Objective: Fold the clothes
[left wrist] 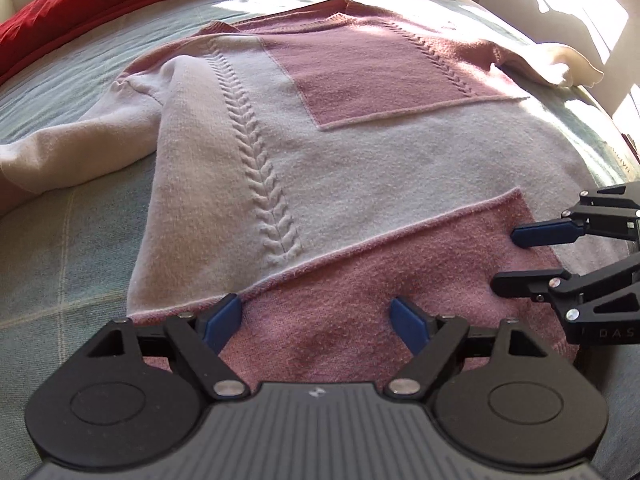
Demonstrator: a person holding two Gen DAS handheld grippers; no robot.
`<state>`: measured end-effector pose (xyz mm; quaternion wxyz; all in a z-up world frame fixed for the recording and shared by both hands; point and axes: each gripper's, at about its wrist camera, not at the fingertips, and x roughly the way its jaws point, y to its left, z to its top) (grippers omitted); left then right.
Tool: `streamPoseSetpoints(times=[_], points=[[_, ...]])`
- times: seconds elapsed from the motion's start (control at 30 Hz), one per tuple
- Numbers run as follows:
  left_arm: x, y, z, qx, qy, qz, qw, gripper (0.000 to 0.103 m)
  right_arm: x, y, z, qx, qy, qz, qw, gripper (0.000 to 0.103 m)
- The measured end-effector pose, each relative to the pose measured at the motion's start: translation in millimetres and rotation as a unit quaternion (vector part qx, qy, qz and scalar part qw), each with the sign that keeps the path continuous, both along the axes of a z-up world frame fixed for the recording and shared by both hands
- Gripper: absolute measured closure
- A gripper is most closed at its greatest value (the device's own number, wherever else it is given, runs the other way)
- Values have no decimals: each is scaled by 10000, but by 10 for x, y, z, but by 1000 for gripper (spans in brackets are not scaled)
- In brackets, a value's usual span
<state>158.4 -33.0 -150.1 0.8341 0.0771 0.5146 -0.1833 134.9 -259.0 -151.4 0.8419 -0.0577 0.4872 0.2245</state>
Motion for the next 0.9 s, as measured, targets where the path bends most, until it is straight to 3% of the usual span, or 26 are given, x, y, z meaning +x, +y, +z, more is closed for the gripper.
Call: streamPoseSetpoints(times=[0.23,0.37,0.5,0.6,0.77,0.9], points=[[-162,74,29,72,-111,-22,9999,20,-344,-508,20,393,477,-522,9967,48],[-130,-4,33,191,-17,-60,9998,20,-121,-769,217,559,89,-1030,9931,44],[-86,-25,11,145,70,145,9998,15,342,-1089,238,965,-99,-1754,9797,42],[-86,-60,2,239,65,106,9996,15,535,-1262,78,1114,125,-2209,9688,41],[-41,-57,48,218,96,96,9997,15,249,-1494,-143,1175,25,-2576,9591,41],[58,-208,234,58,-163,-171,9997,15,173,-1618,-45,1335,60,-2755,9520,41]])
